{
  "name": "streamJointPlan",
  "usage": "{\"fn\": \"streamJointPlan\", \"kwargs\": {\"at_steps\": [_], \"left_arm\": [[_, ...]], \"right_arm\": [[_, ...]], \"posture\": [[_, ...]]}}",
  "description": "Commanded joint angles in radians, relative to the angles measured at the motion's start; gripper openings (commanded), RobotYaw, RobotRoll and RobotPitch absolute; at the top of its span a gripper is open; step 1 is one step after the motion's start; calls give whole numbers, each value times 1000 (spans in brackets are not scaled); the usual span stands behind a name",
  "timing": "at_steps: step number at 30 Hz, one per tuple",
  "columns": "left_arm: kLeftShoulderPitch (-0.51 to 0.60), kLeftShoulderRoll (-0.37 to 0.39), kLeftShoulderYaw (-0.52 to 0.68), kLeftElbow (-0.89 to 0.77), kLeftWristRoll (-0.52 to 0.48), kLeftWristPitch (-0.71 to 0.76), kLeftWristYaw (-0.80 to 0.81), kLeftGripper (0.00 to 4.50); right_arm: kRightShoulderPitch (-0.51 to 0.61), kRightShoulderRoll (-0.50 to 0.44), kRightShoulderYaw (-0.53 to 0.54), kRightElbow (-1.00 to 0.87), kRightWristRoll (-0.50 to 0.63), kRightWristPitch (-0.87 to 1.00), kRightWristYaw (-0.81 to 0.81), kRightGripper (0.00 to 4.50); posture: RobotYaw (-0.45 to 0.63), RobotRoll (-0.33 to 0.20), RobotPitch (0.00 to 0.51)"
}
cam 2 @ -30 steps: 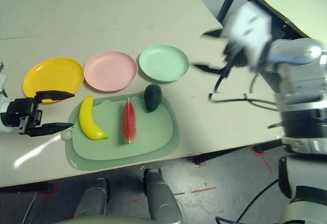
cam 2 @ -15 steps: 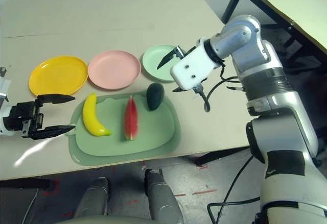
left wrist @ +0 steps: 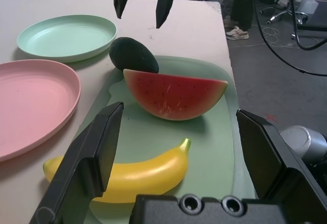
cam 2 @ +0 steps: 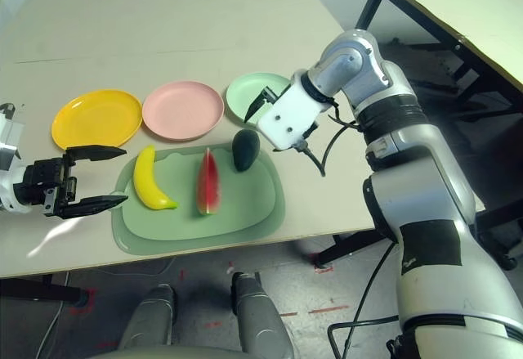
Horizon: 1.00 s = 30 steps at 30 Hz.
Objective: Place the fruits into color-matched plates.
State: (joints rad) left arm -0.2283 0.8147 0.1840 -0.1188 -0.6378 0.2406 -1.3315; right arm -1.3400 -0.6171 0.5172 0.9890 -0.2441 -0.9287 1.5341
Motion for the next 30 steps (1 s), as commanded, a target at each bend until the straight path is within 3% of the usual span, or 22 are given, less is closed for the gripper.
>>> {"fn": "streamJointPlan", "kwargs": {"at_steps": [1, 30], "left_arm": [[11, 1, -11, -5, 17, -7, -4, 4500], [32, 25, 23, 7, 47, -40, -5, 4500]], "right_arm": [[-12, 26, 8, 41, -43, -13, -44, 4446], [-4, 124, 55, 217, -252, -52, -234, 4446]], "posture": [[57, 0, 165], [102, 0, 180]]}}
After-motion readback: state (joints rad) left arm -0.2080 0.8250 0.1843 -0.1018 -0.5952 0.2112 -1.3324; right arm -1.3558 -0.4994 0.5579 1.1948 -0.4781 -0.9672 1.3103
